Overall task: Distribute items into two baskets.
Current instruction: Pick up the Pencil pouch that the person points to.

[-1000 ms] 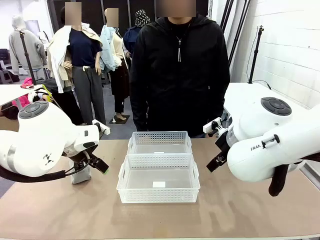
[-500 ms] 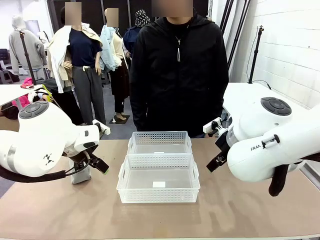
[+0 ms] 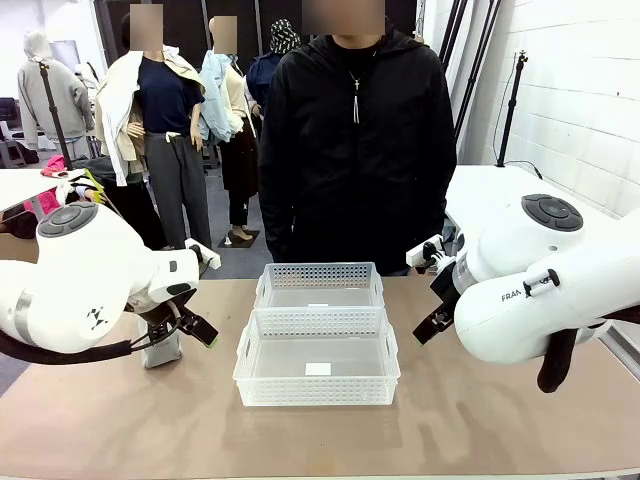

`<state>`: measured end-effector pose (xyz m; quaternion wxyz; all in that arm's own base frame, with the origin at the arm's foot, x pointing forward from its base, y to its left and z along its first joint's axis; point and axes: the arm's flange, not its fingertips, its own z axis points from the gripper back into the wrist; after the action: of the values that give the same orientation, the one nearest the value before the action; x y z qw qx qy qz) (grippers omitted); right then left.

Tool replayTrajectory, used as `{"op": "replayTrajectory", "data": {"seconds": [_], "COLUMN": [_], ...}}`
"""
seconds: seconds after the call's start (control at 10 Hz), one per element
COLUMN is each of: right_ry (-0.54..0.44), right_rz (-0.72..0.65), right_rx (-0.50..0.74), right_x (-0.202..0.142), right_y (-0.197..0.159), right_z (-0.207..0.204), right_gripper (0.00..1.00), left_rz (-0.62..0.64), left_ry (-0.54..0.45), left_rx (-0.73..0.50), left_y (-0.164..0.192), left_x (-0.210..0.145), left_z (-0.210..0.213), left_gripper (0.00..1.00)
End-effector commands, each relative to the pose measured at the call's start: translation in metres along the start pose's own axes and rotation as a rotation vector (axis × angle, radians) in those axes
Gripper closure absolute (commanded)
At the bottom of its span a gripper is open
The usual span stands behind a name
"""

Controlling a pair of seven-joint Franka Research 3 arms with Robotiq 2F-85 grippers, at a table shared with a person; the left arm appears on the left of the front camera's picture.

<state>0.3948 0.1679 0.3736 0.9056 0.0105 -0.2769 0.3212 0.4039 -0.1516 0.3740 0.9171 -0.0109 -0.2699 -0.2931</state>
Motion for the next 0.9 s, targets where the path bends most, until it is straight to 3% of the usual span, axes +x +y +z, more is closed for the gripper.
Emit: {"op": "replayTrajectory", "data": {"seconds": [0.0, 0.5, 0.6, 0.8], "right_ry": [0.001, -0.048, -0.076, -0.116], "right_rz": [-0.003, -0.097, -0.116, -0.155], "right_rx": [0.018, 0.121, 0.125, 0.141], "right_x": [0.002, -0.012, -0.022, -0.036], "right_y": [-0.007, -0.062, -0.076, -0.097], "right_z": [0.013, 0.097, 0.119, 0.145], "right_gripper": [0.0, 0.0, 0.0, 0.0], "left_rz": [0.041, 0.14, 0.188, 0.169], "left_ry": [-0.02, -0.044, -0.01, 0.054], "left_rx": [0.009, -0.125, -0.179, -0.222], "left_y": [0.011, 0.041, 0.056, 0.081], "left_x": [0.01, 0.037, 0.035, 0.027], "left_z": [0.022, 0.108, 0.133, 0.164], "left_gripper": [0.0, 0.0, 0.0, 0.0]}}
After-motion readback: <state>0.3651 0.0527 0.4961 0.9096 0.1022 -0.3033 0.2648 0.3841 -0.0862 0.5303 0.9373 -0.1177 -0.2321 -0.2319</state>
